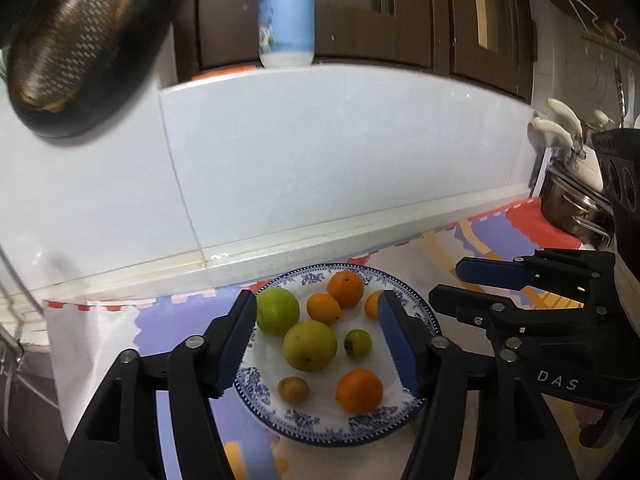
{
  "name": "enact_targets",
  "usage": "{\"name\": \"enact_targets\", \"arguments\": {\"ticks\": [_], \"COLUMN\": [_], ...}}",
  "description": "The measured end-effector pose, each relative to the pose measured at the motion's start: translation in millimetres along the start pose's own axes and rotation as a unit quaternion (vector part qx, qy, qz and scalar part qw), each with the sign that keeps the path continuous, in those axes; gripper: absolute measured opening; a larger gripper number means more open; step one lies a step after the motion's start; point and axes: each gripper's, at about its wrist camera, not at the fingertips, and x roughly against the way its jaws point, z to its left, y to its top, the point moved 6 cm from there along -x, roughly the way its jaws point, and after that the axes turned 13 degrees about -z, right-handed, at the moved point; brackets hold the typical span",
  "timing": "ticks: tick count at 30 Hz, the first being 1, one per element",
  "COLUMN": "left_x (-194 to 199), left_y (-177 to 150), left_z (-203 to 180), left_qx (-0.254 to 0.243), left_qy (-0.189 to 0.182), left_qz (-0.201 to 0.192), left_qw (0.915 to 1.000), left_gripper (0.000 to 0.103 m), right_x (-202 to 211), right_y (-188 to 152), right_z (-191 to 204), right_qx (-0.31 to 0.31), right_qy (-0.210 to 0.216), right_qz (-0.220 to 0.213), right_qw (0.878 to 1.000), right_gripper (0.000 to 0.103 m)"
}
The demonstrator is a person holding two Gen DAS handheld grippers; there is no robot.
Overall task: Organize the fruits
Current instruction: 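Move both open grippers back toward the last two fruits beside the plate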
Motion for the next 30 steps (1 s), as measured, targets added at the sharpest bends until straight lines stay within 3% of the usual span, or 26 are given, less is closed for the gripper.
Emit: {"name": "enact_targets", "arguments": {"ticks": [10, 17, 21, 30], "left_x": [62.2, 88.8, 96.5, 96.7], "left_y": [5.0, -12.7, -23.1, -48.2], "left_z": [-6.6, -20.3, -29.5, -50.0], "left_qx": [0.015, 0.023, 0.029, 0.019], "left_qy": [0.079, 0.105, 0.115, 0.12], "left_qz": [-0.035, -0.031, -0.029, -0.01], "left_qw": [0.9961, 0.9938, 0.9925, 0.9925], "left_gripper": [0.09, 0.094, 0.094, 0.095], "right_x": [50.1, 66.5, 74.5, 71.4], "right_y": [5.5, -5.7, -13.9, -32.9], "right_z": [1.7, -0.9, -2.1, -1.2], "right_qx": [0.014, 0.022, 0.035, 0.098], "right_qy": [-0.007, -0.003, 0.005, 0.037], "right_qz": [-0.034, -0.031, -0.03, -0.007], "right_qw": [0.999, 0.999, 0.999, 0.994], "right_gripper": [0.052, 0.056, 0.064, 0.065]}}
